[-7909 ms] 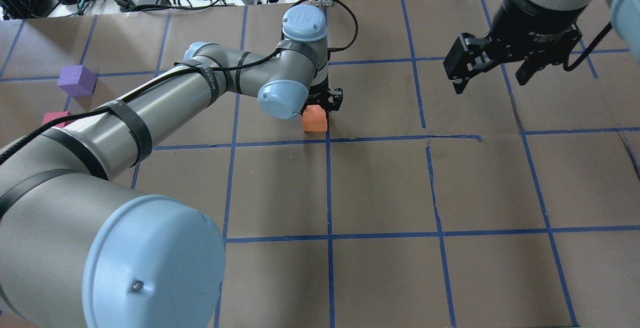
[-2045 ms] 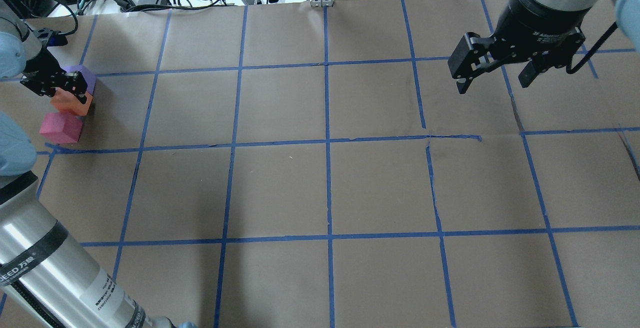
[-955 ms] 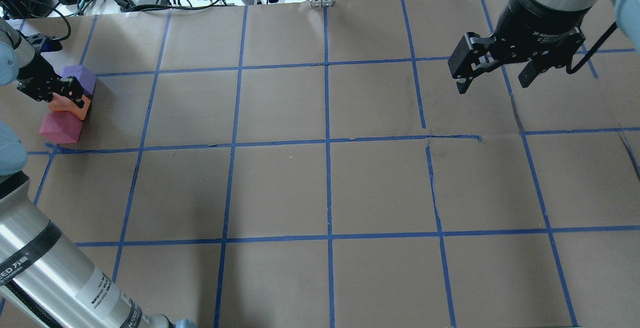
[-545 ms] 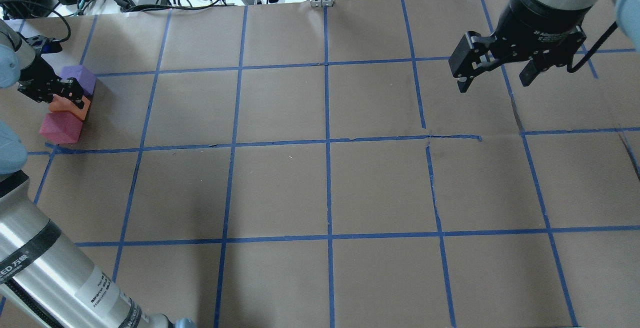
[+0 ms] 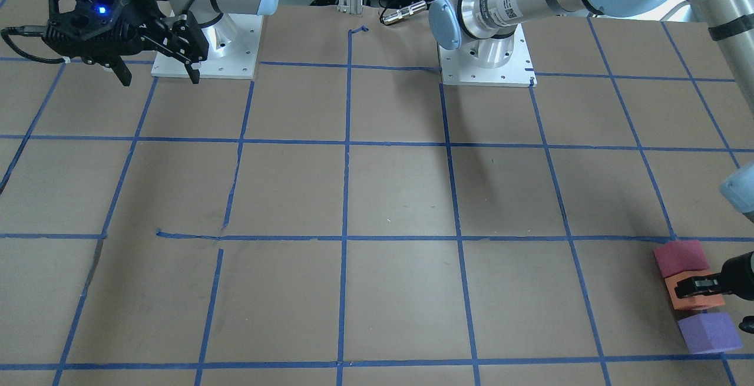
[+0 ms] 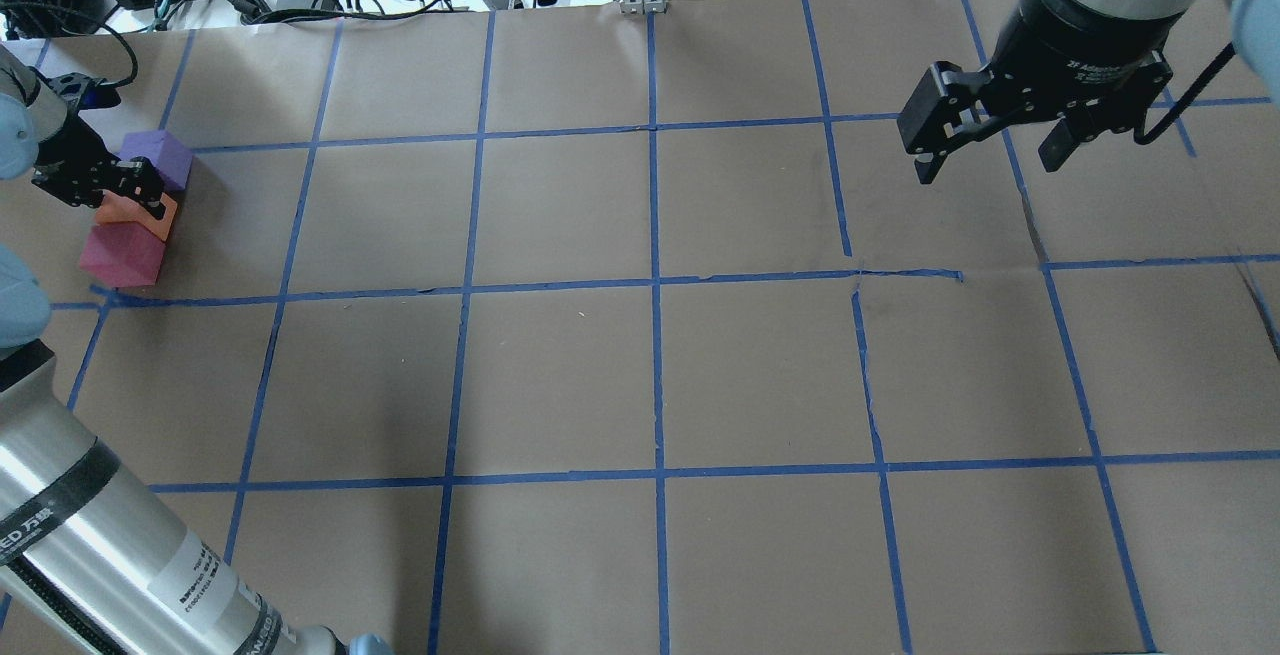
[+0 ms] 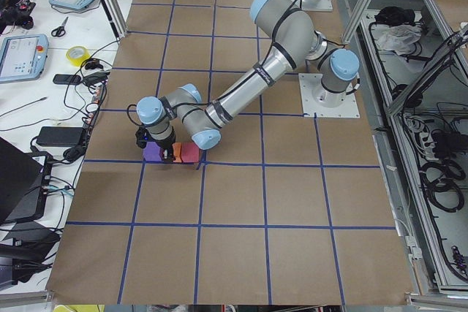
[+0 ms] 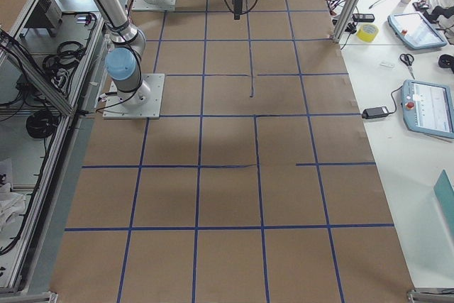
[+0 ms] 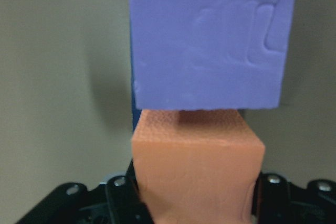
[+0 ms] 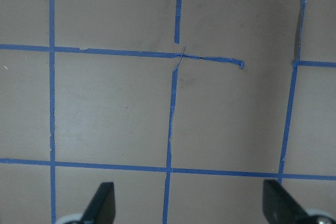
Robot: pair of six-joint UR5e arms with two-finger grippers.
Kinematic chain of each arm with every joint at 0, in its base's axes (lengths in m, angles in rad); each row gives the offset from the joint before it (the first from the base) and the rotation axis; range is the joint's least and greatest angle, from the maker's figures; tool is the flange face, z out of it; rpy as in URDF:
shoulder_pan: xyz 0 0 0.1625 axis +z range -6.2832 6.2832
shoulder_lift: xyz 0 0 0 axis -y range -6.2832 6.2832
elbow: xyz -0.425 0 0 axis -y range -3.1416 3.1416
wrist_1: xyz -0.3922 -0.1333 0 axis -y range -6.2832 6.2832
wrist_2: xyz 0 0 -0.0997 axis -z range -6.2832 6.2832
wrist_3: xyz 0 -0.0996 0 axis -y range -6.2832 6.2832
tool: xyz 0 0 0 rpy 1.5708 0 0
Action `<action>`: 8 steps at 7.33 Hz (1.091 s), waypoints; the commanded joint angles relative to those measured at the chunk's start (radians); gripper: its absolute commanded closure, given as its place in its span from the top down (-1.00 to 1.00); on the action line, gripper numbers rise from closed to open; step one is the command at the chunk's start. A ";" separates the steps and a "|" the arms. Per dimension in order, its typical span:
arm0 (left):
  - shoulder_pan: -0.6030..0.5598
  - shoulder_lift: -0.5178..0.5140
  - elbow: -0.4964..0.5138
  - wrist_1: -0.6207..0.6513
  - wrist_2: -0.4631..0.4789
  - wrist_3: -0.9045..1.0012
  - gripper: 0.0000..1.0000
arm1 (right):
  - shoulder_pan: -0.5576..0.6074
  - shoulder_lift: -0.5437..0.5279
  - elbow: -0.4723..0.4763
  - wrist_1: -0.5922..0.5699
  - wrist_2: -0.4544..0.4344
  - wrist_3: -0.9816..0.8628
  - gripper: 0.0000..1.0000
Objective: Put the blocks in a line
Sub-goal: 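Push the orange cube against the purple cube with the left gripper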
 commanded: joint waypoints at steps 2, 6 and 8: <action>0.000 -0.005 -0.014 0.084 -0.001 -0.001 -0.30 | 0.000 0.000 -0.001 0.000 0.000 -0.008 1.00; 0.000 0.004 -0.034 0.086 -0.041 -0.034 -0.77 | 0.000 0.000 -0.001 0.002 0.000 -0.008 1.00; 0.000 0.004 -0.038 0.086 -0.044 -0.034 -0.77 | -0.001 0.000 -0.001 0.002 0.000 -0.005 1.00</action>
